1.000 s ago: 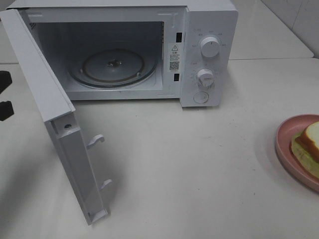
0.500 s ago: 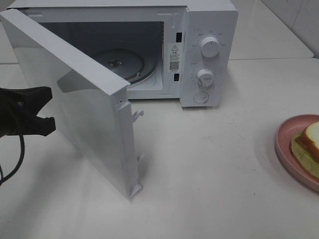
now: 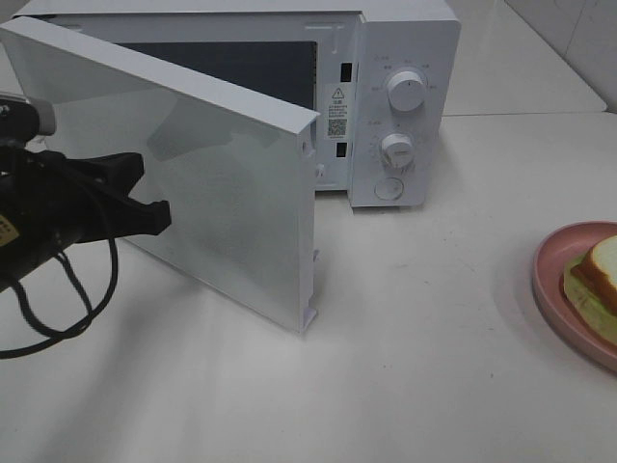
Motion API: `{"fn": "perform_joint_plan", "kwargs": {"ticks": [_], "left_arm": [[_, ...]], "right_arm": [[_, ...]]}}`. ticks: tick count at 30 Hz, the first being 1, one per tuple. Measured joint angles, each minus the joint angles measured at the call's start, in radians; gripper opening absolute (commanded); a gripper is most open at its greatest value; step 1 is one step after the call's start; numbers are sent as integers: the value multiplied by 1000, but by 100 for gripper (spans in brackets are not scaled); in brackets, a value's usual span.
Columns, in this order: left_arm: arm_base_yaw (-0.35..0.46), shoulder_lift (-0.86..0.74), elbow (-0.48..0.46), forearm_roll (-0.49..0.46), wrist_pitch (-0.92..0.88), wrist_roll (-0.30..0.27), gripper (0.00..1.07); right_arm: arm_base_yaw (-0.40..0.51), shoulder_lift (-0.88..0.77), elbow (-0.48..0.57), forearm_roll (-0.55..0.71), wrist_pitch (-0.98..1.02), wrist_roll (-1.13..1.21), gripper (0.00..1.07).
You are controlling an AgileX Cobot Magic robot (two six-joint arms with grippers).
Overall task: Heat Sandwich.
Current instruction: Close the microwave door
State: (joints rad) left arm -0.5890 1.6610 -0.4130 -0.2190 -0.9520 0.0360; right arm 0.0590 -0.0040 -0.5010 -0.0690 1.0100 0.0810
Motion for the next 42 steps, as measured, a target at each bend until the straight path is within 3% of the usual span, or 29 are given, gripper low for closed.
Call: {"fn": "perform_joint_plan", "kwargs": {"ticks": [13,28,42], "left_arm": [[-84,101,-198,-83,71,39,0],[-85,203,-407,-152,154,115,0],[-103,310,-557,-181,226,128,0]], "right_arm": [[0,0,0,0,0,0,76],[0,0,0,0,0,0,74],[0,0,0,0,0,0,74]]}}
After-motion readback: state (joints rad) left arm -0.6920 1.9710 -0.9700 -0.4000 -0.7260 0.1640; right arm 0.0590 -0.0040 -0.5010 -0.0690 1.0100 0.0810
